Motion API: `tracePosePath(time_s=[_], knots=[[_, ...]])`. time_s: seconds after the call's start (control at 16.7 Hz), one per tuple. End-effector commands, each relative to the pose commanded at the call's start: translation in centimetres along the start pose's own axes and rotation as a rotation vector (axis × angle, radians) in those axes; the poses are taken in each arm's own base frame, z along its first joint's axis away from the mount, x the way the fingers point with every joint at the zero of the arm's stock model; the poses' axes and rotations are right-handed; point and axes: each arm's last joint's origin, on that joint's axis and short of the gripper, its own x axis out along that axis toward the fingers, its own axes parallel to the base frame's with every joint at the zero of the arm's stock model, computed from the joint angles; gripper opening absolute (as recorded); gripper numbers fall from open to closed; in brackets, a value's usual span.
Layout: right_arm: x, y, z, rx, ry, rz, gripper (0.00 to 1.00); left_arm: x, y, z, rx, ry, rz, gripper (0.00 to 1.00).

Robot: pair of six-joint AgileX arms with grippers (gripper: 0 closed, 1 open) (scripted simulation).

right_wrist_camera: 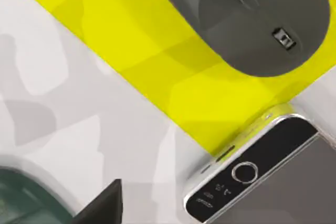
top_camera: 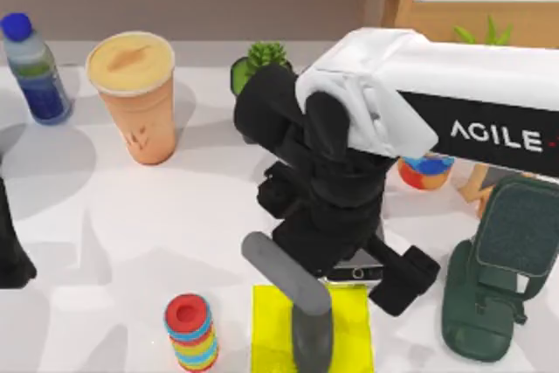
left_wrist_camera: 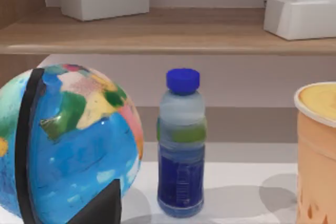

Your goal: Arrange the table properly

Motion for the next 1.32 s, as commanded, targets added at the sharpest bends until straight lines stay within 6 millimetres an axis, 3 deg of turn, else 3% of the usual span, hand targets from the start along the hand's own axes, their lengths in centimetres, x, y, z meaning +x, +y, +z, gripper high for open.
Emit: tracePosePath(time_s=[0.3,0.78,1.02,1.32], knots=[[-1.0,-0.6,-3.2,0.720,0.016,0.047,1.00,0.0,0.0,0.0,0.000,0.000,0.000,1.00],[0.1,-2.8,-6.7,1.805,0.038,0.093,1.00,0.0,0.0,0.0,0.000,0.000,0.000,1.00],[0.5,-3.9,-7.7,2.138,-0.003,0.072,1.00,0.0,0.0,0.0,0.000,0.000,0.000,1.00],[0.6,-4.6,-8.1,2.292,-0.049,0.056,1.00,0.0,0.0,0.0,0.000,0.000,0.000,1.00]])
